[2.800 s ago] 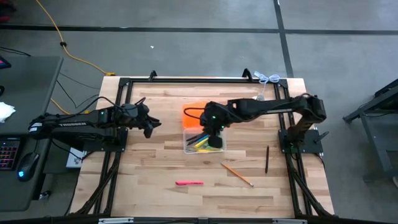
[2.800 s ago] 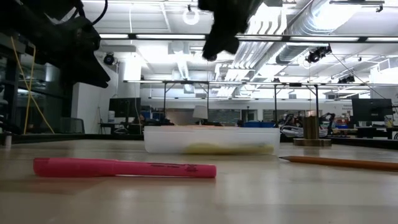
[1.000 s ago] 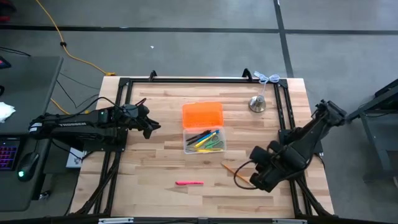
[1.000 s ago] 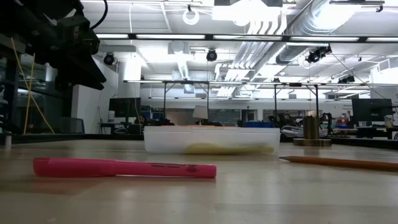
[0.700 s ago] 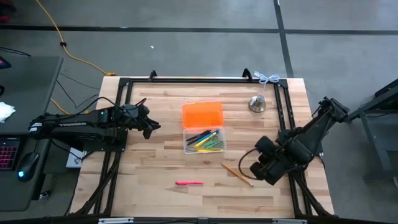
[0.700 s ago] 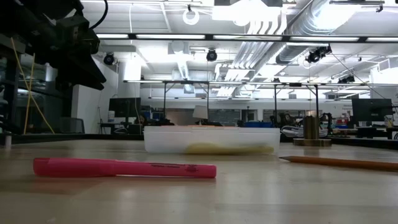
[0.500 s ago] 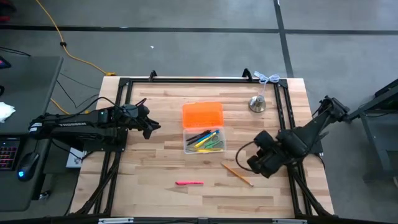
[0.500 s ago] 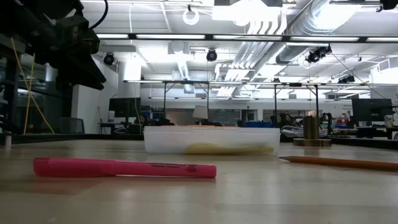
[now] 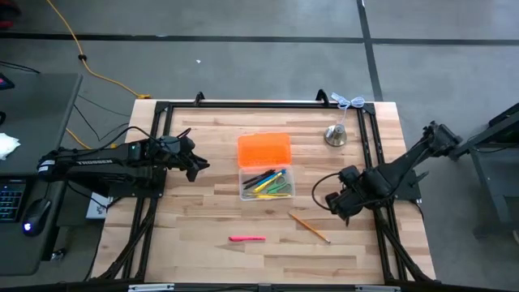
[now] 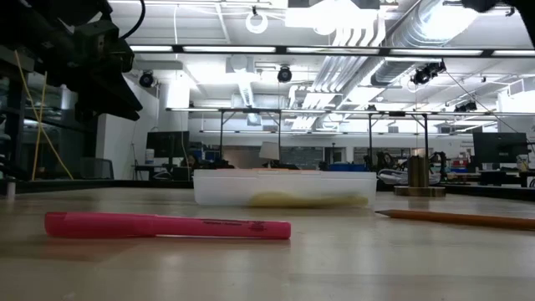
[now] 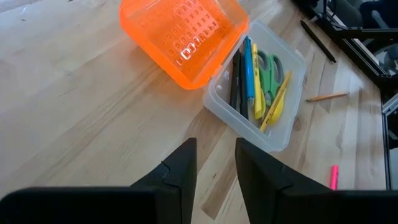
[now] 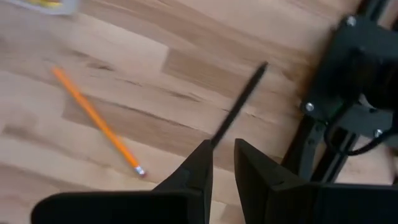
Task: Pick & place school supplies into a supply box
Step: Put the black pen into the orange supply box
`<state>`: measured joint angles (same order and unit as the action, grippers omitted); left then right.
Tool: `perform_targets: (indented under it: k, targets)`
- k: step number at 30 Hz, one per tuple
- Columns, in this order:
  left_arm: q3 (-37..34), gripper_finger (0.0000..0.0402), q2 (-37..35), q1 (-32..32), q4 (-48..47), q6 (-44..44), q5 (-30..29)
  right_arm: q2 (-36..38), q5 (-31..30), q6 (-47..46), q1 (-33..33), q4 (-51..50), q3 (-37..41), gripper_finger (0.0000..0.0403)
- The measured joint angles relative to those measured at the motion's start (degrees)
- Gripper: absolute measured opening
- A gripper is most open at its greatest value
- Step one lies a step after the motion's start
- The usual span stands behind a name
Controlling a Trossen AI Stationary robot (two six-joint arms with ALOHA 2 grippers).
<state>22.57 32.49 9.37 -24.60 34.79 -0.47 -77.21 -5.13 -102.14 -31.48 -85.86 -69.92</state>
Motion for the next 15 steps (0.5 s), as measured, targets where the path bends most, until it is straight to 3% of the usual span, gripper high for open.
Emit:
perform_targets:
  k: [15]
  targets:
    - [0.01, 0.014, -0.01, 0.0, 0.02, 0.0, 0.07, 3.14, 7.73, -8.44, 0.92, 11.45, 17.27, 0.0057]
